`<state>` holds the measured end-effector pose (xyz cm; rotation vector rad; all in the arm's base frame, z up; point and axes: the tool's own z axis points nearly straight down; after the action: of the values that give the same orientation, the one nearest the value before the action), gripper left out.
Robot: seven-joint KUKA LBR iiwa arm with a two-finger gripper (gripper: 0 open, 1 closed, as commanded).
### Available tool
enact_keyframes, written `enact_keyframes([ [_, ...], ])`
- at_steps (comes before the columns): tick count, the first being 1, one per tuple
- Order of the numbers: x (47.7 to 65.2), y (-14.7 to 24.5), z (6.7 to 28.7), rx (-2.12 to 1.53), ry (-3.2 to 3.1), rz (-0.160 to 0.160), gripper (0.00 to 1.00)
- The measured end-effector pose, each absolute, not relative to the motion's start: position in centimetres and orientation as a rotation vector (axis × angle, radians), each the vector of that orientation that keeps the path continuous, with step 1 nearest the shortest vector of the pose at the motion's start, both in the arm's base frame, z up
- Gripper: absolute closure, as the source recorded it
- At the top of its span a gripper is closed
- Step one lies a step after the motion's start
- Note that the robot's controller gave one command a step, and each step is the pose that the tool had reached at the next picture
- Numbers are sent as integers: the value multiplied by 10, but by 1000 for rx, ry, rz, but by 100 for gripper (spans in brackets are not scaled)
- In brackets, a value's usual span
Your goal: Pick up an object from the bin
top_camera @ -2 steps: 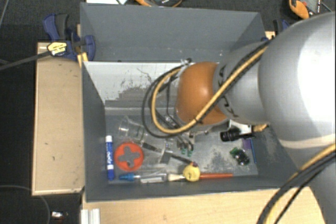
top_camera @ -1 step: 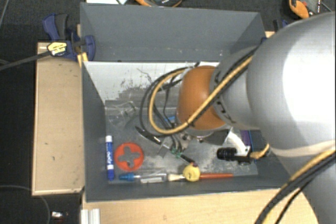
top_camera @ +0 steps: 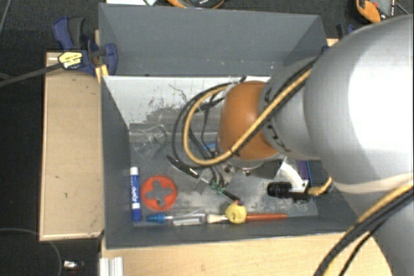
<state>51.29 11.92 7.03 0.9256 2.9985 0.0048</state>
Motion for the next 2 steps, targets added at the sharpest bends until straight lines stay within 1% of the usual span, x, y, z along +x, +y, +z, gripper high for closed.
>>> enact_keyframes([
  [1,511,118,111,922,3006,-2,100],
  [2,513,119,147,921,3001,3,100],
])
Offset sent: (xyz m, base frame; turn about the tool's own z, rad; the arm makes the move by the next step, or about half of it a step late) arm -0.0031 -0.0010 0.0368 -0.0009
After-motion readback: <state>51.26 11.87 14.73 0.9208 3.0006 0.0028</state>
